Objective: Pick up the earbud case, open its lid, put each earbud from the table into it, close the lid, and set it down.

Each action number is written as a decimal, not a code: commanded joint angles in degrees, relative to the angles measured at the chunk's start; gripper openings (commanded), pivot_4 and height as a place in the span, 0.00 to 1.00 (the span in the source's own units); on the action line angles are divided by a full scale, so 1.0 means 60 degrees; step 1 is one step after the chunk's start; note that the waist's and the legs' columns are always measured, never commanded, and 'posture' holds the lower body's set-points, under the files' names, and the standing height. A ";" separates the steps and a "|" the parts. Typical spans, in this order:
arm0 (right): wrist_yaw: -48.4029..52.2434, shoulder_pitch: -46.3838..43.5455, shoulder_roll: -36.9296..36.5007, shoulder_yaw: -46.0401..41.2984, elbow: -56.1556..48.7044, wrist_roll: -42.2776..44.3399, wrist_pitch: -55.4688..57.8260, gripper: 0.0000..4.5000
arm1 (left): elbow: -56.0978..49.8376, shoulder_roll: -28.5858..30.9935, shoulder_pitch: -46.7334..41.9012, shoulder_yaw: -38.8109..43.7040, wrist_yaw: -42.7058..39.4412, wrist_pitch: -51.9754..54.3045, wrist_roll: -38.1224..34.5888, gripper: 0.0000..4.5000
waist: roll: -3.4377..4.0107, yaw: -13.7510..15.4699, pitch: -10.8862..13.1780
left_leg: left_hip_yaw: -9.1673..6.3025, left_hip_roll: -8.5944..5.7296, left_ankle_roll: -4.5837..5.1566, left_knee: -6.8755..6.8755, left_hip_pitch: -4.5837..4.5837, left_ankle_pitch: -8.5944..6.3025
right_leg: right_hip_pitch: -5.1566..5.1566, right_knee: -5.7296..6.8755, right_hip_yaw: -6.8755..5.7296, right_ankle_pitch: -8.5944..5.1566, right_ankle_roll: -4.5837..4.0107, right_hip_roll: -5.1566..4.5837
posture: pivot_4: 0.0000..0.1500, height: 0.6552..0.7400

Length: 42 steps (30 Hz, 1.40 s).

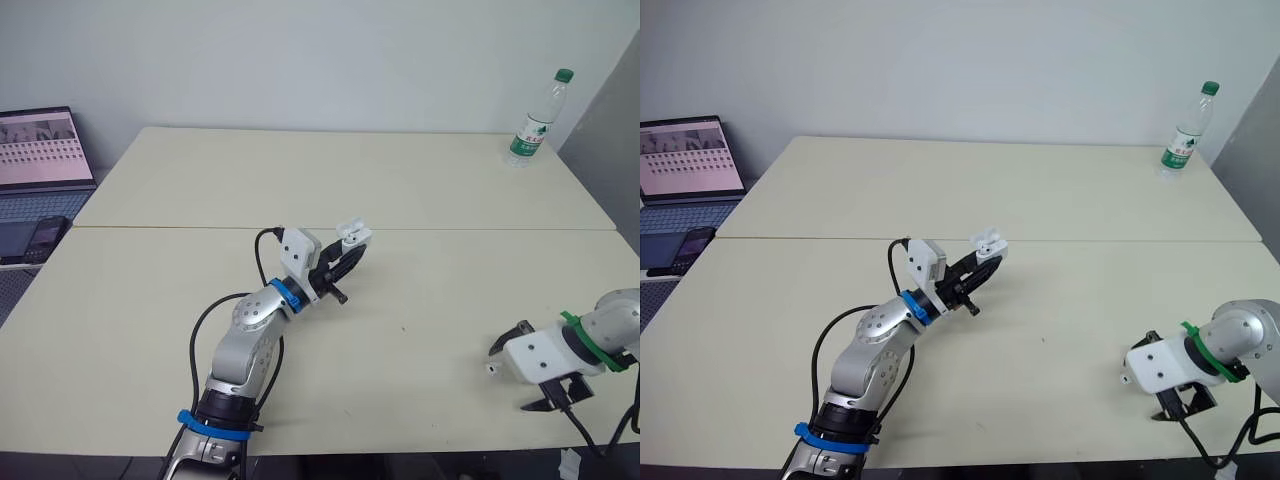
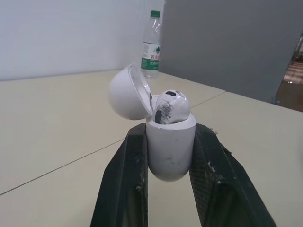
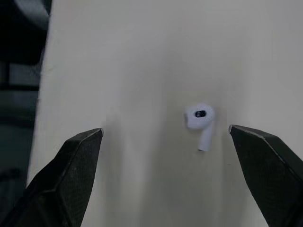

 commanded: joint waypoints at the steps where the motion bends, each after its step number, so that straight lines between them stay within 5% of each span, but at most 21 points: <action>1: -0.0311 -0.0218 -0.0141 -0.0011 -0.1162 -0.0859 0.1407 0.99 | -0.0095 -0.0025 -0.0064 0.0053 -0.0062 -0.0278 -0.0027 0.18 | 0.0000 -0.0016 0.0000 | 0.0003 0.0002 0.0000 0.0001 0.0002 0.0000 | 0.0000 0.0000 0.0001 0.0000 0.0000 0.0000 | 1.00 0.95; 5: -0.0415 -0.0397 -0.0472 0.0383 -0.2031 -0.2657 0.2808 0.99 | -0.0115 -0.0035 0.0013 0.0041 -0.0033 -0.0301 -0.0018 0.18 | 0.0003 -0.0009 -0.0001 | 0.0004 -0.0001 0.0000 0.0001 -0.0007 0.0000 | -0.0011 0.0000 0.0001 -0.0002 -0.0007 -0.0004 | 1.00 0.95; 17: 0.1077 -0.3026 0.1117 0.3132 -0.2725 -0.4257 0.7592 0.99 | -0.0092 -0.0150 0.0042 -0.0106 0.0012 -0.0382 0.0052 0.18 | -0.0001 -0.0020 0.0001 | 0.0008 -0.0007 0.0000 0.0001 -0.0016 0.0000 | -0.0030 0.0005 -0.0007 0.0016 -0.0054 -0.0023 | 1.00 0.95; 34: 0.1214 -0.4054 0.1479 0.4880 -0.2503 -0.3658 0.9064 0.99 | -0.0223 -0.0040 0.0178 -0.0149 -0.0005 -0.0332 0.0072 0.18 | -0.0001 -0.0028 0.0001 | 0.0003 -0.0009 0.0001 -0.0004 -0.0040 -0.0001 | -0.0054 0.0007 -0.0019 0.0008 -0.0067 -0.0004 | 1.00 0.95; 42: 0.1127 -0.4265 0.1520 0.5074 -0.2461 -0.3539 0.9128 0.37 | -0.0318 0.0006 0.0248 -0.0134 0.0036 -0.0278 0.0054 0.18 | -0.0001 -0.0025 0.0001 | 0.0004 -0.0008 0.0001 -0.0006 -0.0041 -0.0001 | -0.0056 0.0007 -0.0018 0.0008 -0.0068 -0.0003 | 1.00 0.95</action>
